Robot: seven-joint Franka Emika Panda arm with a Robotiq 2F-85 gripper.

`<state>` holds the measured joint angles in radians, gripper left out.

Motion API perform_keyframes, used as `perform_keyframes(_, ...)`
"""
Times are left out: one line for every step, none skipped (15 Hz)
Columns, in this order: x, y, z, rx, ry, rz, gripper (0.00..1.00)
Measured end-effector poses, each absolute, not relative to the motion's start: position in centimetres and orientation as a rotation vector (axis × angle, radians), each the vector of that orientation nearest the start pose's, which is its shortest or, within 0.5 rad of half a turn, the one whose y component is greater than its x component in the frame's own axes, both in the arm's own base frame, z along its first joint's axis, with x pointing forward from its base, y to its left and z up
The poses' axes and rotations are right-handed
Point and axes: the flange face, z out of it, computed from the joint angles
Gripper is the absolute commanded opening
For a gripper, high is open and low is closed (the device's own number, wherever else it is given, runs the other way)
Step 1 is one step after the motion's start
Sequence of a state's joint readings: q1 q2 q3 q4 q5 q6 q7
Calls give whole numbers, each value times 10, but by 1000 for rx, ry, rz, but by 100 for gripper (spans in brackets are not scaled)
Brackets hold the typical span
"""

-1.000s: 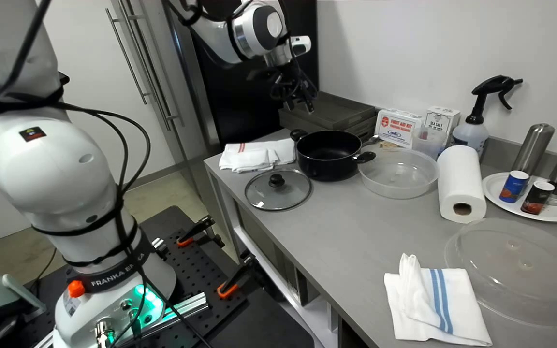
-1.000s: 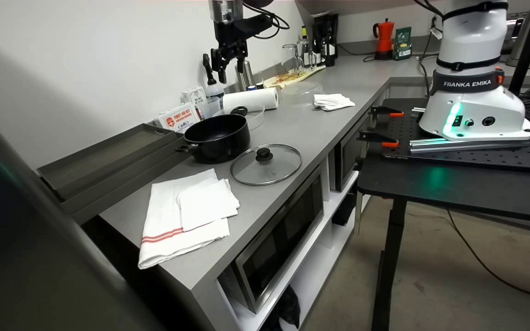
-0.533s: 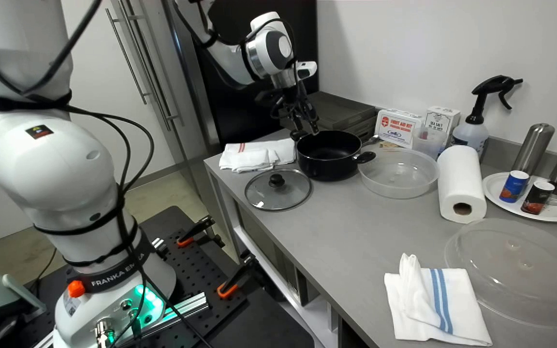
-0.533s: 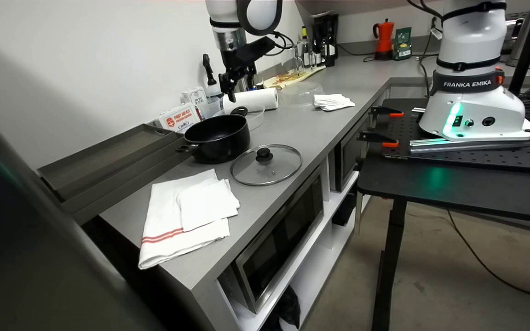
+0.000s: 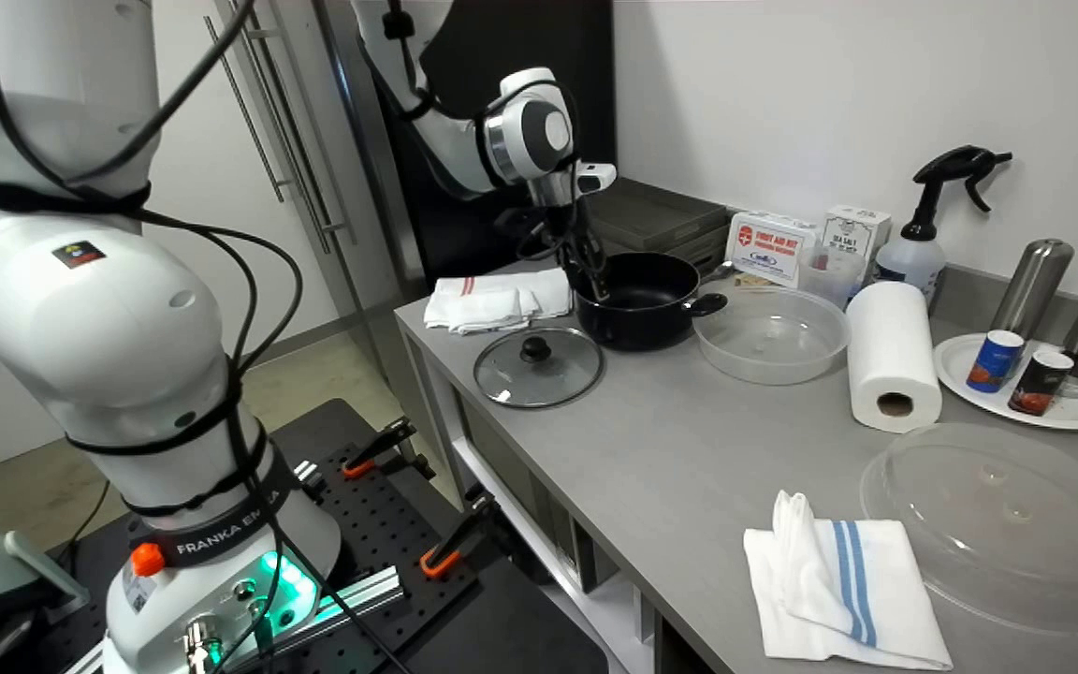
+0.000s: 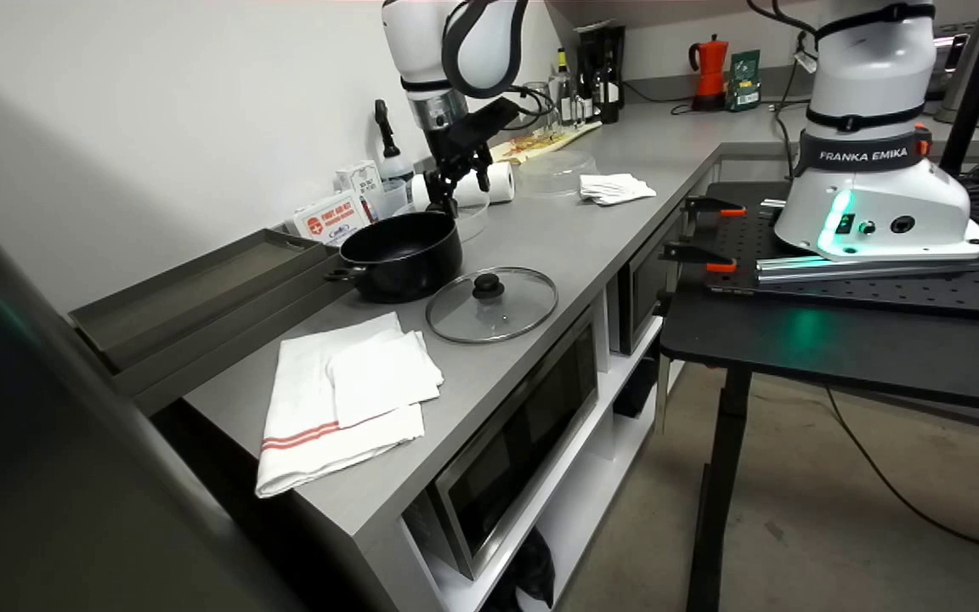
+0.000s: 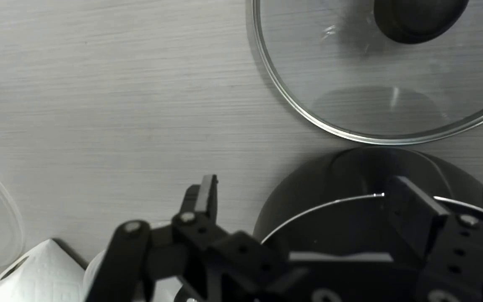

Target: Put the lid on the black pot

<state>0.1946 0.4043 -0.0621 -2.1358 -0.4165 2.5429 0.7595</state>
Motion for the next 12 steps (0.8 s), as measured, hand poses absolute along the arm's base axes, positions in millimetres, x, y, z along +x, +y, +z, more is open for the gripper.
perform_keyframes(566, 81, 210, -3332, 469, -169, 100)
perform_keyframes(564, 83, 205, -3325, 467, -147, 100)
perform_keyframes(562, 85, 201, -3317, 460, -121, 100)
perform_keyframes(560, 88, 197, -3306, 448, -94, 100)
perform_keyframes(558, 90, 192, -3296, 433, -67, 100)
perform_keyframes(555, 93, 188, -3285, 417, -40, 100)
perform_keyframes(553, 96, 183, -3274, 398, -13, 100)
perform_keyframes(550, 98, 178, -3265, 379, 14, 100)
perform_keyframes(547, 99, 174, -3258, 360, 37, 100)
perform_keyframes(544, 101, 169, -3252, 342, 59, 100)
perform_keyframes(542, 102, 164, -3245, 323, 82, 100)
perform_keyframes(540, 104, 159, -3240, 301, 104, 100)
